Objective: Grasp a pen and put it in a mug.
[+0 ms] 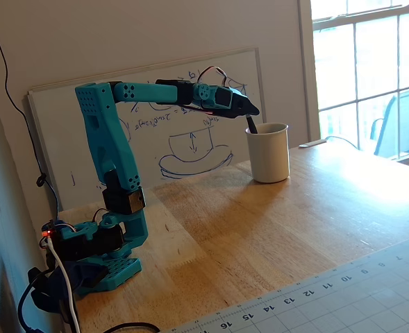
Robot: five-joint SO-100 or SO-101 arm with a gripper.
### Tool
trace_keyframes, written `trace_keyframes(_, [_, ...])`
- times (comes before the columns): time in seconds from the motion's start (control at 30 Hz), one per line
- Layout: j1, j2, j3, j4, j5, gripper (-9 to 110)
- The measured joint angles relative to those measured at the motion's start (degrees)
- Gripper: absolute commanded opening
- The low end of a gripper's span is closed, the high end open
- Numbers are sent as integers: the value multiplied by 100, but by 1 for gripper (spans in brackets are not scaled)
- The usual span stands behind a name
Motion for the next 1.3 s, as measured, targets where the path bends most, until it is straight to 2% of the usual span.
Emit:
trace_keyframes(0.2, [35, 44, 0, 0, 1248, 18])
trace_keyframes(0.7, [694, 1362, 9, 0, 6425, 18])
trace_keyframes(0.83, [940, 1925, 448, 0, 7488, 18])
trace_keyframes(0.97, [1116, 2619, 1433, 0, 7954, 18])
trace_keyframes(1.17, [1406, 3709, 2698, 18, 8130, 18])
trace_keyframes(1.3, [1468, 4395, 3340, 466, 8156, 18])
